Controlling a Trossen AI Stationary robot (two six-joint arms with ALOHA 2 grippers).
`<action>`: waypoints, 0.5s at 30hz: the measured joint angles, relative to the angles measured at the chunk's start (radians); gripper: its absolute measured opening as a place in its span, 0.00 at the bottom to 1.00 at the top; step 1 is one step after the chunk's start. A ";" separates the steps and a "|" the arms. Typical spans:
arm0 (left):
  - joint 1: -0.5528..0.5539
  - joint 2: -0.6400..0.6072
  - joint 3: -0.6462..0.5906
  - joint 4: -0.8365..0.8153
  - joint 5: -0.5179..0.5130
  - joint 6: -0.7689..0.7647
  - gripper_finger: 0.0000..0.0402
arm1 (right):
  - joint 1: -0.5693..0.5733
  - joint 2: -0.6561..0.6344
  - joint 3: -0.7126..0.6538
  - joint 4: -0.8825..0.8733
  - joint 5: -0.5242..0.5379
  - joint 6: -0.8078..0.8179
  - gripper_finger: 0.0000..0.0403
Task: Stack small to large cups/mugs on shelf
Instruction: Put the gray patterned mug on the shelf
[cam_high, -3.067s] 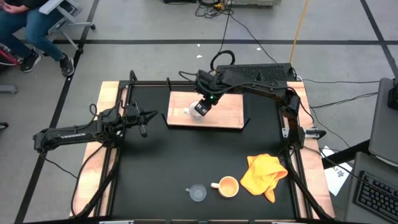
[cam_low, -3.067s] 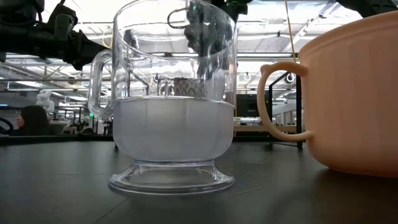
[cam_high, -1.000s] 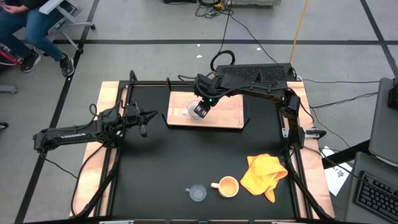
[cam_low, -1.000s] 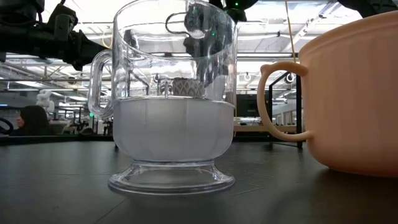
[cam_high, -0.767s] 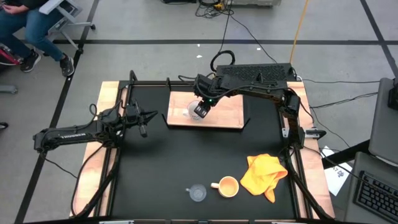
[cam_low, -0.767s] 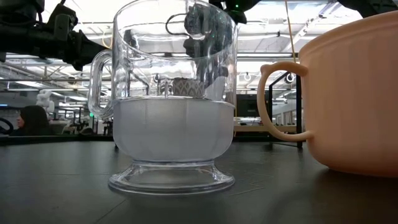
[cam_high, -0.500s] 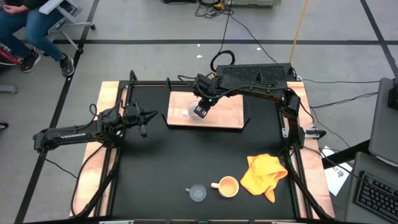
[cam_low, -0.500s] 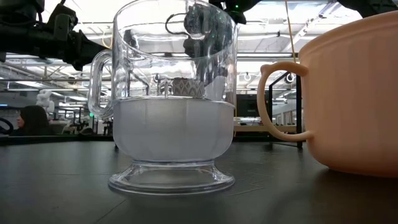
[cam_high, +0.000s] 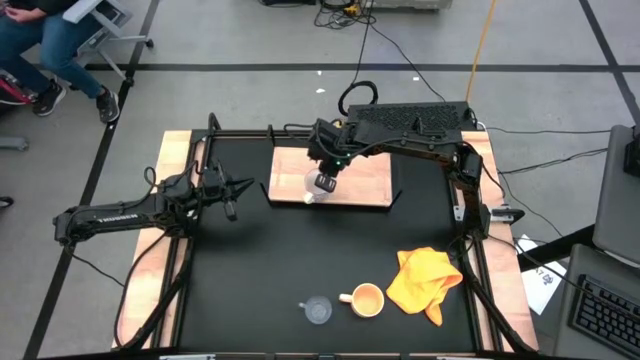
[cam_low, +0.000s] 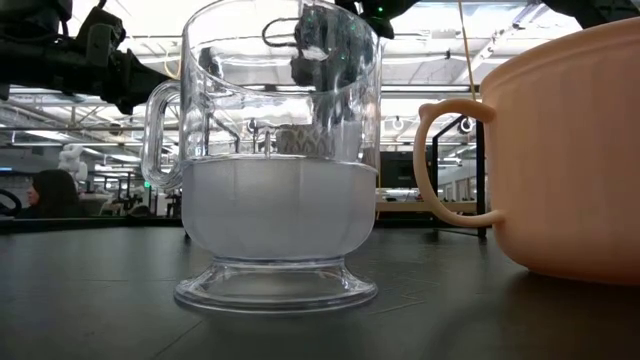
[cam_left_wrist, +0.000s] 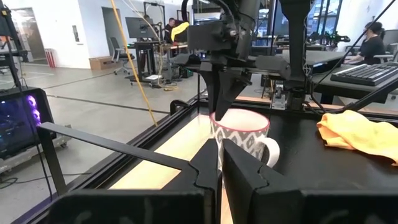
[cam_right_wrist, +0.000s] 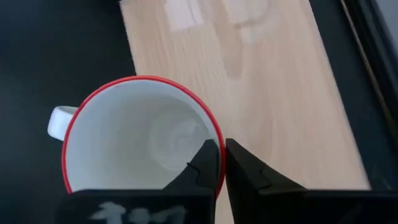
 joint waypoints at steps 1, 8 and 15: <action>0.000 0.000 0.000 0.000 0.000 0.000 0.06 | 0.000 0.000 0.000 0.013 0.001 -0.025 0.01; 0.000 0.000 0.000 0.000 0.000 0.000 0.06 | -0.007 0.000 0.000 0.066 -0.003 -0.109 0.01; 0.000 0.000 0.000 0.000 0.000 0.005 0.06 | -0.037 0.002 0.000 0.055 -0.053 -0.086 0.00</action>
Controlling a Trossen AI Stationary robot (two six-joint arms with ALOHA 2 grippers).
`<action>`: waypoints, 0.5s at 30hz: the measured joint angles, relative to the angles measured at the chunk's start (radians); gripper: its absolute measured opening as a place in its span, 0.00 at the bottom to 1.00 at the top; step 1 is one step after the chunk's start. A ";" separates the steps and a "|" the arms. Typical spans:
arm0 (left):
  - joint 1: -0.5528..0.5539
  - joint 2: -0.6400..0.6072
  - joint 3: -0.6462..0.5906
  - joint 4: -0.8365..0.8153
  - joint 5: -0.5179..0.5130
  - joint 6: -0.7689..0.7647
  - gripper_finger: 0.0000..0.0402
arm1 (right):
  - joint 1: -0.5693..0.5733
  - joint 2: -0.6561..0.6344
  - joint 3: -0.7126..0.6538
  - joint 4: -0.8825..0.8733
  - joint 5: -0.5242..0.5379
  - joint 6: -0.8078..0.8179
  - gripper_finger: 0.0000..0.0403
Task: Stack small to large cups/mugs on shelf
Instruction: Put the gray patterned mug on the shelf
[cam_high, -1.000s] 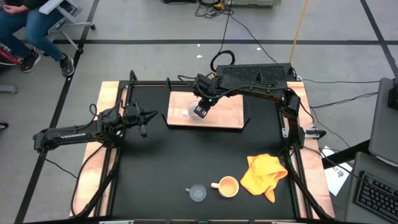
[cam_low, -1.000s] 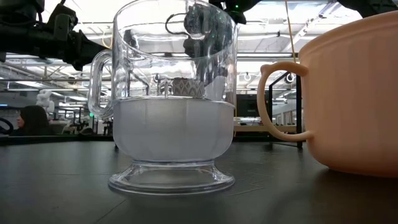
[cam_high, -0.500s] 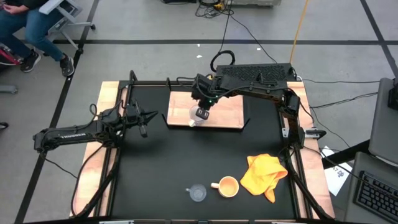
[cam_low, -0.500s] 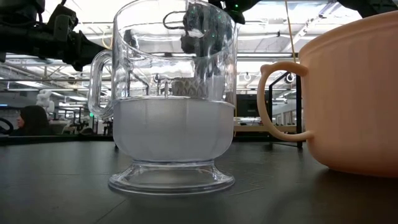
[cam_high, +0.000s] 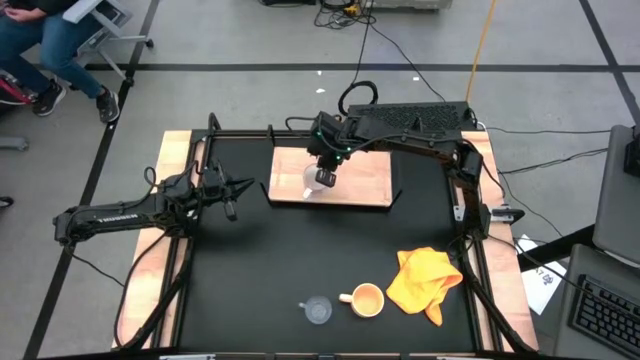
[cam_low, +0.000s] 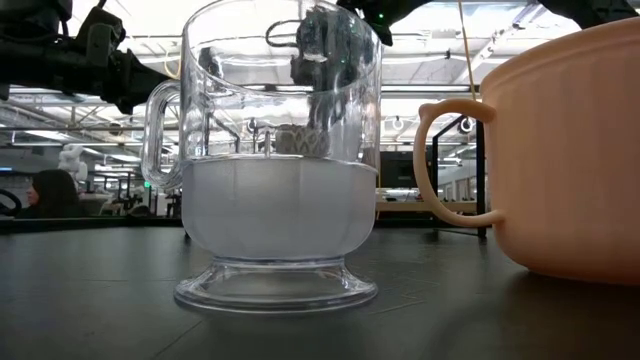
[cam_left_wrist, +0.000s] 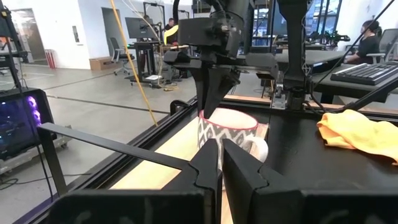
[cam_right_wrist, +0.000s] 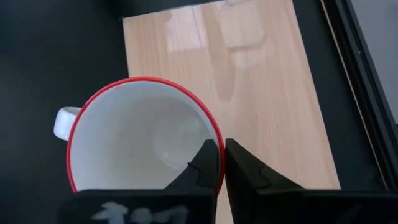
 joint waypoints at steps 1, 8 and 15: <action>0.000 0.000 0.000 0.000 0.000 0.001 0.06 | -0.004 0.000 0.002 -0.012 -0.001 0.004 0.00; 0.000 0.000 0.000 0.000 0.000 0.002 0.06 | -0.025 0.000 0.007 -0.006 0.001 0.030 0.00; 0.000 0.000 0.000 0.000 -0.002 0.004 0.06 | -0.027 0.000 0.008 -0.014 -0.022 0.008 0.00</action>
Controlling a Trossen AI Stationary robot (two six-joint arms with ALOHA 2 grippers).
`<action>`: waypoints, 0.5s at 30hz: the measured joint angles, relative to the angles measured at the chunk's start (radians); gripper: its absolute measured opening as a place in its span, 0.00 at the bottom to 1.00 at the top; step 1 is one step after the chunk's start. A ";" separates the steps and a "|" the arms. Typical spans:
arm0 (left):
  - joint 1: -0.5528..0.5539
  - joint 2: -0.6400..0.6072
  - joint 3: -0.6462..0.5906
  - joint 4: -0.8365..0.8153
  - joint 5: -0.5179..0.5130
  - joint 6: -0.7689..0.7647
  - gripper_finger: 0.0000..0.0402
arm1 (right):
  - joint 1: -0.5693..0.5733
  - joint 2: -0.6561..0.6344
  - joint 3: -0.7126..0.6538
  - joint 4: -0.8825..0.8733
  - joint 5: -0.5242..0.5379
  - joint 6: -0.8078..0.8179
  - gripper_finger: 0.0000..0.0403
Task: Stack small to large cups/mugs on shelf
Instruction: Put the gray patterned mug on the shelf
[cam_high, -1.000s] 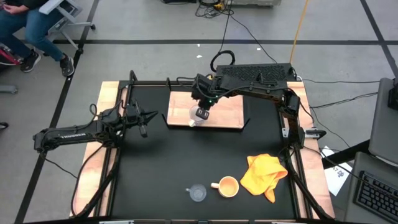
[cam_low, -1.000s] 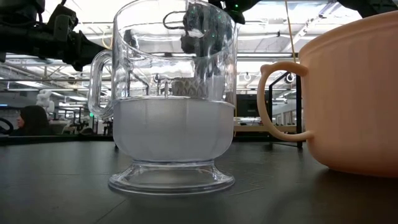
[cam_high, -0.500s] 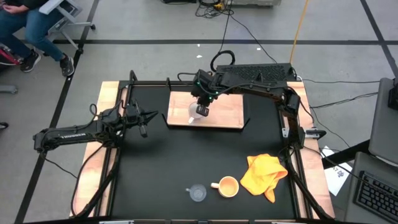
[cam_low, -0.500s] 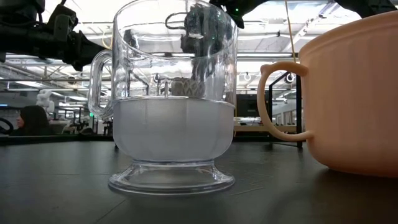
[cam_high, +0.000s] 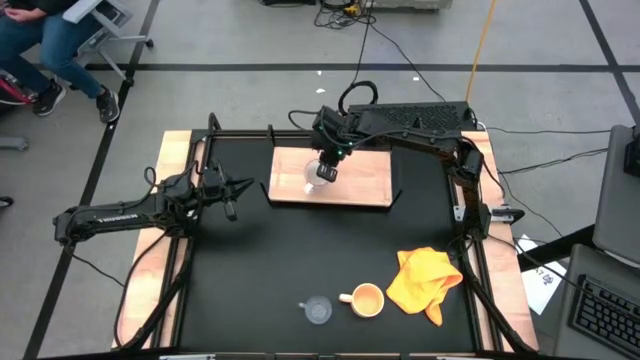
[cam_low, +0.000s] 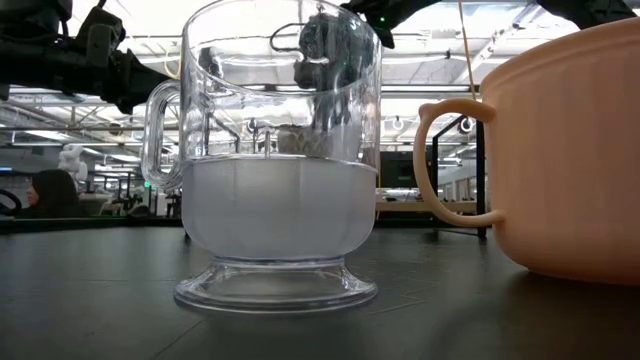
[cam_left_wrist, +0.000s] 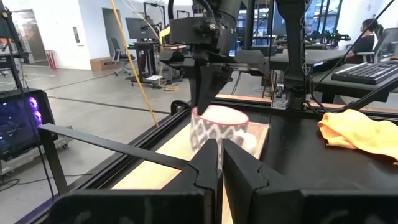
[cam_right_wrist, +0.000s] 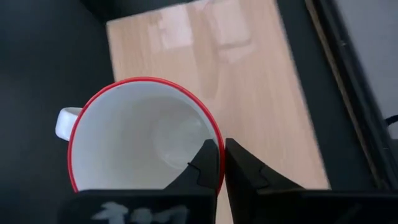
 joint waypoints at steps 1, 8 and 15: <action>0.000 0.000 0.000 0.000 -0.002 0.000 0.06 | 0.001 0.000 0.000 -0.013 -0.007 -0.001 0.00; 0.000 0.000 0.000 0.000 -0.005 0.000 0.06 | 0.004 0.000 0.001 -0.080 -0.012 -0.005 0.00; 0.000 0.000 0.000 -0.002 -0.005 -0.001 0.06 | 0.005 -0.001 0.001 -0.079 -0.011 -0.010 0.00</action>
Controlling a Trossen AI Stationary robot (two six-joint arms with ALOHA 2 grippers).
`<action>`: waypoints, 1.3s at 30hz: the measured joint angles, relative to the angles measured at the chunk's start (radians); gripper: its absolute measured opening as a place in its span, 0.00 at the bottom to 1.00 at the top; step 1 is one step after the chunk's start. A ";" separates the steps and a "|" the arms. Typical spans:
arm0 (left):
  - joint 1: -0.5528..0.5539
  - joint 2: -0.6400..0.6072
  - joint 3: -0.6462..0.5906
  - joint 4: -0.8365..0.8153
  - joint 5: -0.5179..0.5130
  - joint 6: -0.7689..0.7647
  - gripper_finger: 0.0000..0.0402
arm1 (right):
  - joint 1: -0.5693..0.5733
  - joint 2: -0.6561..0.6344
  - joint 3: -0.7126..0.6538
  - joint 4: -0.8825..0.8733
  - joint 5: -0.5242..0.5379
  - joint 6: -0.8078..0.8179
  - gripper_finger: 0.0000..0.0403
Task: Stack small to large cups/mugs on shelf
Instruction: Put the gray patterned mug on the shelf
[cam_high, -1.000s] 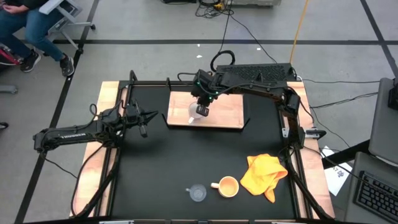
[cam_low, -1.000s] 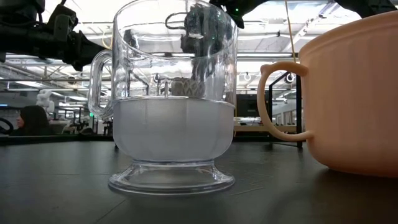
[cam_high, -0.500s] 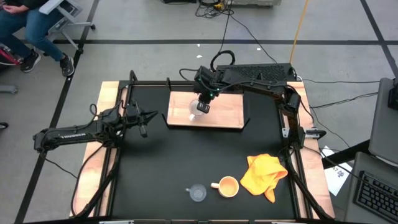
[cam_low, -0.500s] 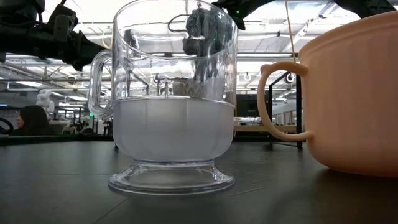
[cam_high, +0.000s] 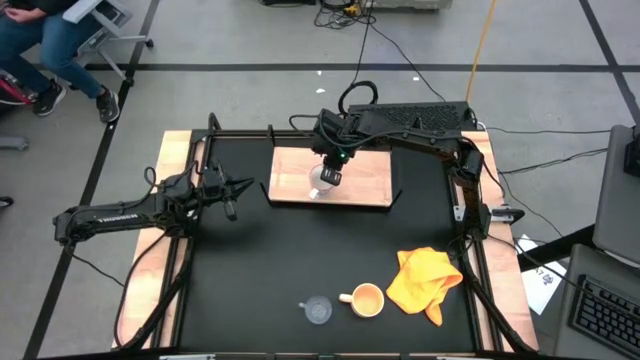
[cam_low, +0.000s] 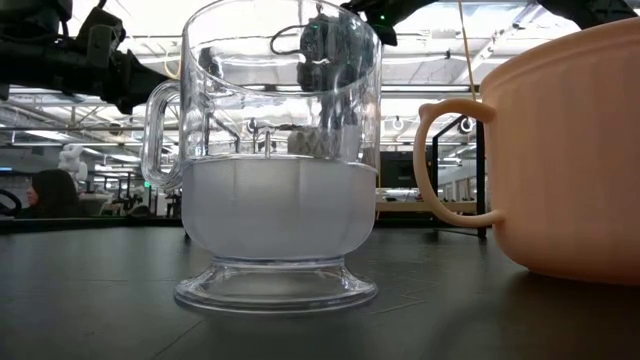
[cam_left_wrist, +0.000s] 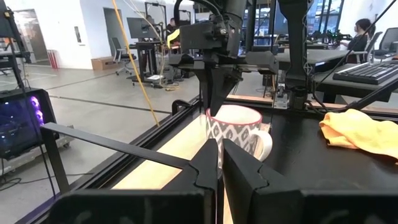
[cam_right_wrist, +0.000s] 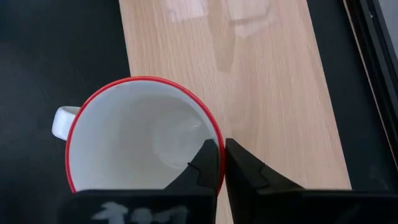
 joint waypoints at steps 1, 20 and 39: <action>0.000 0.000 0.000 -0.002 0.000 0.000 0.06 | 0.000 0.000 0.000 0.002 0.000 0.002 0.01; 0.000 0.000 0.000 -0.017 0.000 -0.001 0.06 | 0.000 -0.001 0.000 0.059 0.003 0.032 0.08; 0.000 0.000 0.000 -0.017 0.000 -0.004 0.06 | -0.002 -0.001 0.000 0.071 0.004 0.033 0.09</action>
